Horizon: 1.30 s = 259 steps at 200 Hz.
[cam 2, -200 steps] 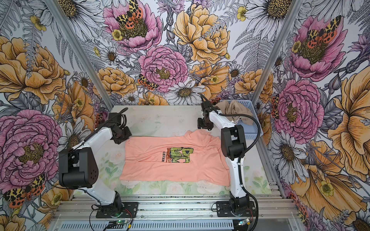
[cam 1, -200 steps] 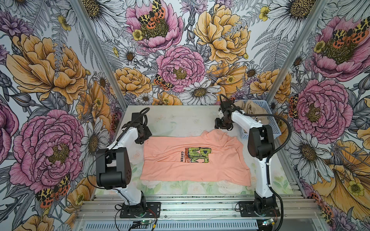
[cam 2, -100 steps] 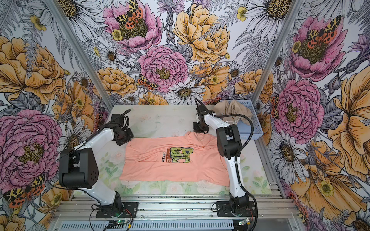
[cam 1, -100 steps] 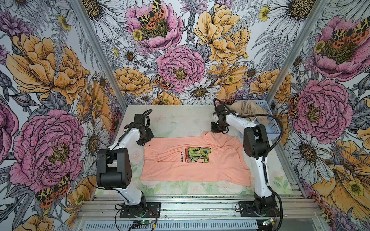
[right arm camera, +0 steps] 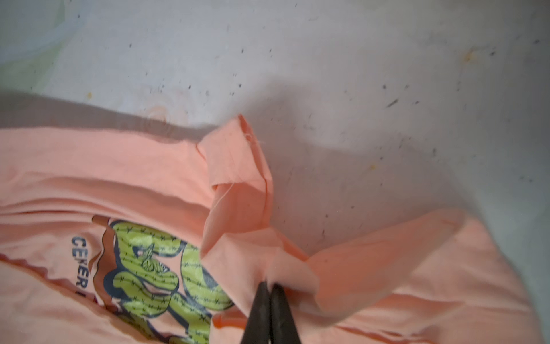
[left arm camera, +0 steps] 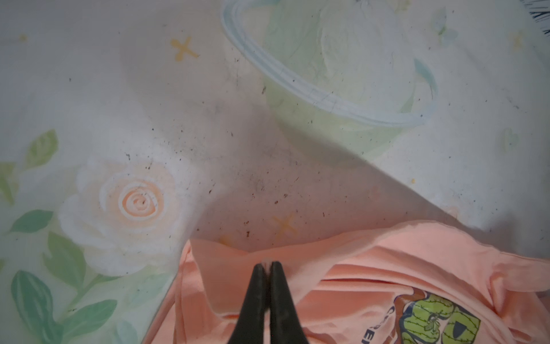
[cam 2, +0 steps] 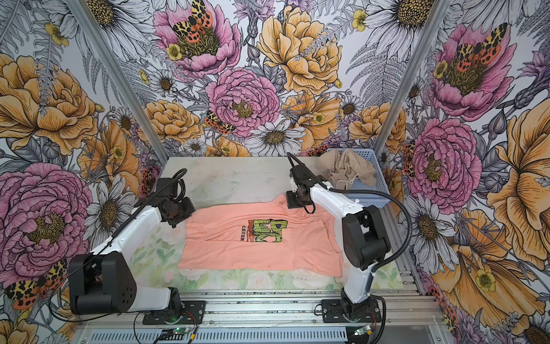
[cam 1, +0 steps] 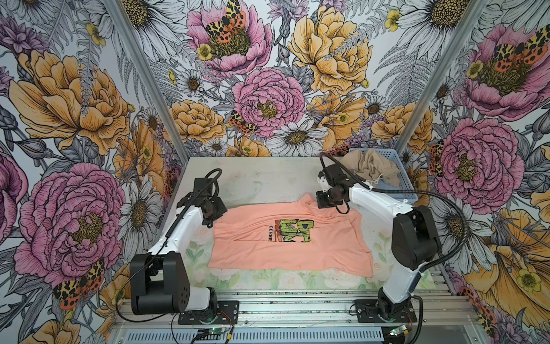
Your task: Fold and stack the mixed laundry pile
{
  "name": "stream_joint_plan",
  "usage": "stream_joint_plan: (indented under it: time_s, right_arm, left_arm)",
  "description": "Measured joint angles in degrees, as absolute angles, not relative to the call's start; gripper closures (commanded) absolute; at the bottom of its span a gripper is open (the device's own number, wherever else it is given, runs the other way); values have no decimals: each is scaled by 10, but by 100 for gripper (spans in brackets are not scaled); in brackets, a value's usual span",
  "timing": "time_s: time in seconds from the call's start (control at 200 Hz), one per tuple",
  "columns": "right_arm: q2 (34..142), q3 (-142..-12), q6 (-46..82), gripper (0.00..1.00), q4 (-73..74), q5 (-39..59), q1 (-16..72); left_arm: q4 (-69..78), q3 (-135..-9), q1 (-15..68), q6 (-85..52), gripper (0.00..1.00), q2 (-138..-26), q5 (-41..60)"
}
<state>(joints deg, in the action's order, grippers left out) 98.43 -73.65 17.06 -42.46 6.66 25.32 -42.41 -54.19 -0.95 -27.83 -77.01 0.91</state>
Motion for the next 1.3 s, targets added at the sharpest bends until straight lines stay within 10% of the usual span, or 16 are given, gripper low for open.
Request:
stream_joint_plan:
  time_s: [0.13, 0.415, 1.296]
  right_arm:
    - [917, -613, 196, 71, -435, 72, 291]
    - [871, -630, 220, 54, -462, 71, 249]
    - [903, -510, 310, 59, -333, 143, 230]
  left_arm:
    - [-438, -488, -3, -295, 100, -731, 9]
    - [-448, -475, 10, -307, 100, -722, 9]
    - [-448, -477, 29, -308, 100, -730, 9]
